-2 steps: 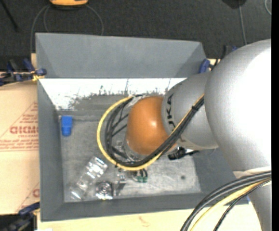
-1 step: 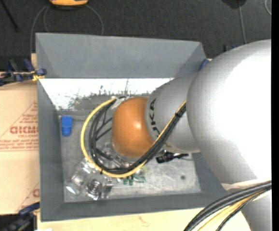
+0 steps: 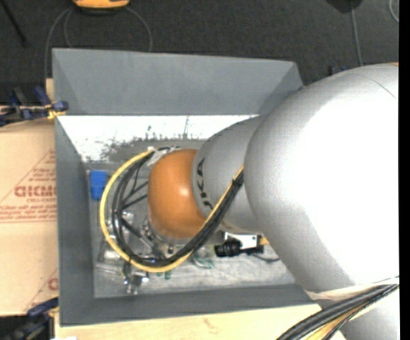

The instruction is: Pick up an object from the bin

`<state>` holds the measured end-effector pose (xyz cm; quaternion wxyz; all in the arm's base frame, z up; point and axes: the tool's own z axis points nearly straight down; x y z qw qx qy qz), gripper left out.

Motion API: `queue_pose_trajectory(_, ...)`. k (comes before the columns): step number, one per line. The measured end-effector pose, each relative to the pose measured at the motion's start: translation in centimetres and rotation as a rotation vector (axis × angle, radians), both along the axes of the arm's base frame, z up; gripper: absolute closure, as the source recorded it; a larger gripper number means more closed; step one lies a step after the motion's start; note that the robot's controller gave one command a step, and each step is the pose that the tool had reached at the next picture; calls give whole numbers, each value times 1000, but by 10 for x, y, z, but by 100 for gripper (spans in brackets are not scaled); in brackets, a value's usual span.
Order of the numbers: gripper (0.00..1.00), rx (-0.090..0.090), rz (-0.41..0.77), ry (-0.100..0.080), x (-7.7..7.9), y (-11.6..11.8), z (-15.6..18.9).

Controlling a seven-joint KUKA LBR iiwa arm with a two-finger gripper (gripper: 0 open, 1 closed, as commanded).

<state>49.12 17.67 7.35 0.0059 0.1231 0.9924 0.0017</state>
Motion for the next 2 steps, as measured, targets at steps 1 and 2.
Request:
queue_pose_trajectory(1,0,3,-29,-1,-2,-46,0)
queue_pose_trajectory(2,0,5,-92,2,1,-40,-1)
